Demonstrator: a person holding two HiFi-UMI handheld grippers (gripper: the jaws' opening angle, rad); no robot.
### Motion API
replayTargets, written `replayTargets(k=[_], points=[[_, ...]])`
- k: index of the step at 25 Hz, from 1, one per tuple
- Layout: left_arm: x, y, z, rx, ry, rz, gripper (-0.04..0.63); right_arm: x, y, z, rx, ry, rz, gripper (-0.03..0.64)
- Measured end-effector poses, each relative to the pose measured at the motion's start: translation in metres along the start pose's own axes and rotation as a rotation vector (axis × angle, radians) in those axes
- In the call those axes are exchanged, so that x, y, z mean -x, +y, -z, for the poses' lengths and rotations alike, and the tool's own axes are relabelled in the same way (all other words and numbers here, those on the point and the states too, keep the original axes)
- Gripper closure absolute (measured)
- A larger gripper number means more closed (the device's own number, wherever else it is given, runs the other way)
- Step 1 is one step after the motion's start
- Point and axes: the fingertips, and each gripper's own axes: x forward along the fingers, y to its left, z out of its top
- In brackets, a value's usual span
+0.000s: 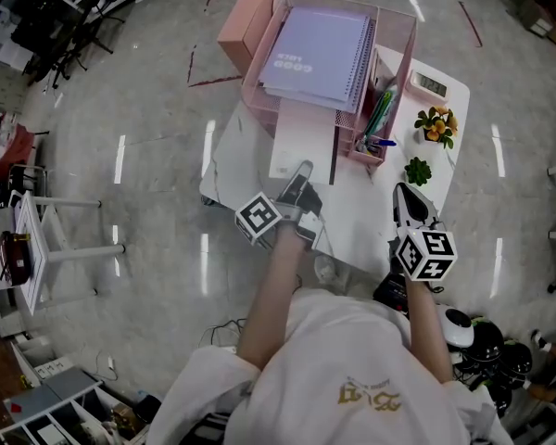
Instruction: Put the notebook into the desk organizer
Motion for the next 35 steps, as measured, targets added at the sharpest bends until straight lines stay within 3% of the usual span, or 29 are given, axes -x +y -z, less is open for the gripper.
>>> replayTargets(k=[35], points=[[-0.047, 0.011, -0.024, 0.014, 0.113, -0.027, 0.552, -0.025, -0.015, -0.001, -0.034, 0.025, 0.011, 0.607]])
